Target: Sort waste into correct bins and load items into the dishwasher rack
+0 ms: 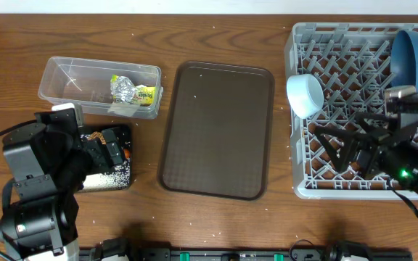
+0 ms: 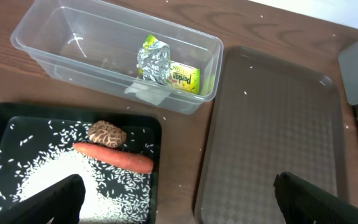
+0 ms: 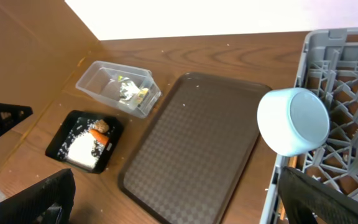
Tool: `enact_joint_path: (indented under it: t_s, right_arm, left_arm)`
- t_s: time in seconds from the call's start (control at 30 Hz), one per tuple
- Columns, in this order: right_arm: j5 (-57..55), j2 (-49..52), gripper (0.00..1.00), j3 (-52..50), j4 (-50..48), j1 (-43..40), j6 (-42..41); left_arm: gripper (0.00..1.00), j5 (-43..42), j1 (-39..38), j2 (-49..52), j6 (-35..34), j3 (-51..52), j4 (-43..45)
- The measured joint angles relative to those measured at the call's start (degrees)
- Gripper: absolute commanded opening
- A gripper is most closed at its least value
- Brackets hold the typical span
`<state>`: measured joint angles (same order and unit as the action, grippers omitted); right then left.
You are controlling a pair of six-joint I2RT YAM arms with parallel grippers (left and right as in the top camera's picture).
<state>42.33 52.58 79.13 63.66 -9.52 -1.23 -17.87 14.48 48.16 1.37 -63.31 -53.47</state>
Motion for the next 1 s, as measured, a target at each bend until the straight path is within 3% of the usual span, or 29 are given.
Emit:
enact_joint_path:
  t_s: [0.4,0.53,0.73,1.0]
  right_arm:
    - [-0.4,-0.1,0.99,0.0,2.3,0.0,-5.9]
    - [-1.4,-0.4,0.99,0.0,2.6,1.8,1.8]
    - [-2.3,-6.3,0.99,-2.6,-2.5,7.8,21.4]
    - [-6.2,-24.6,0.99,-25.9,-20.6,8.6,31.6]
  left_arm:
    - [0.98,0.0,0.0,1.1,0.6,0.0,-0.1]
    - [0.98,0.0,0.0,1.3,0.6,0.0,-0.1]
    - [0.98,0.0,0.0,1.3,0.6,0.0,-0.1]
    - [0.98,0.0,0.0,1.6,0.7,0.0,-0.1]
